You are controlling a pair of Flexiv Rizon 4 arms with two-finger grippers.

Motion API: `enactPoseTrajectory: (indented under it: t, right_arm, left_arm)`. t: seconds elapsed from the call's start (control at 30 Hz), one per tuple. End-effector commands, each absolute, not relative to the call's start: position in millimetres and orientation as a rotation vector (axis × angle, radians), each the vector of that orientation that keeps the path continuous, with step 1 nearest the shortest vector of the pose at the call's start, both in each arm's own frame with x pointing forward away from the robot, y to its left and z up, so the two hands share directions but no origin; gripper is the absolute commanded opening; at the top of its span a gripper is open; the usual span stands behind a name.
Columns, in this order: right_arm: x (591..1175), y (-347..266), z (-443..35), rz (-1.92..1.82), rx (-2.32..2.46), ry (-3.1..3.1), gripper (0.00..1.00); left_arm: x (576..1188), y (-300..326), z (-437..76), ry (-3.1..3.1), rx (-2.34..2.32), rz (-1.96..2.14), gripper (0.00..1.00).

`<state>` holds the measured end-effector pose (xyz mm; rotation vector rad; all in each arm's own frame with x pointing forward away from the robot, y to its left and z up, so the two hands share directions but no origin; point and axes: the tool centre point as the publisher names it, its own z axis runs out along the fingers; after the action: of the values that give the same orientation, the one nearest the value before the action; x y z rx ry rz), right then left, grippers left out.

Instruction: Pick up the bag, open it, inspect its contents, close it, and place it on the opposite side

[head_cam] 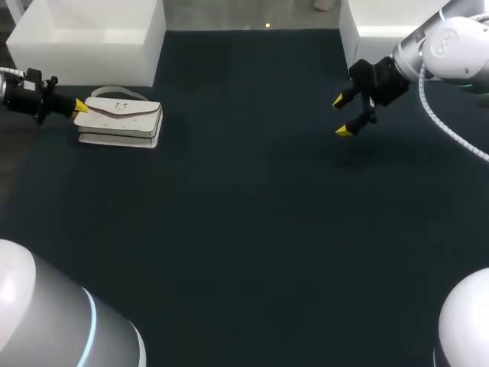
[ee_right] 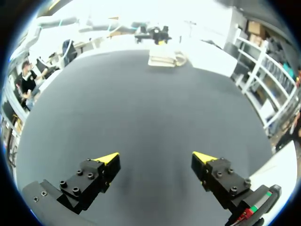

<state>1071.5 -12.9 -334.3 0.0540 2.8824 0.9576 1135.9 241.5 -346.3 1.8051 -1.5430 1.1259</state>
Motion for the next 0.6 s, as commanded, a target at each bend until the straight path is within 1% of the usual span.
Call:
enactPoseTrajectory:
  t: [0.03, 0.6]
  right_arm:
    - [1072, -13, -335, 0.96, 0.052, 2.882, 1.0]
    - [1072, -13, -335, 0.96, 0.052, 2.882, 1.0]
  left_arm:
    - [1140, 225, -345, -1.587, 1.734, 1.007, 0.0]
    - [1105, 142, -346, -1.535, 1.817, 1.142, 0.0]
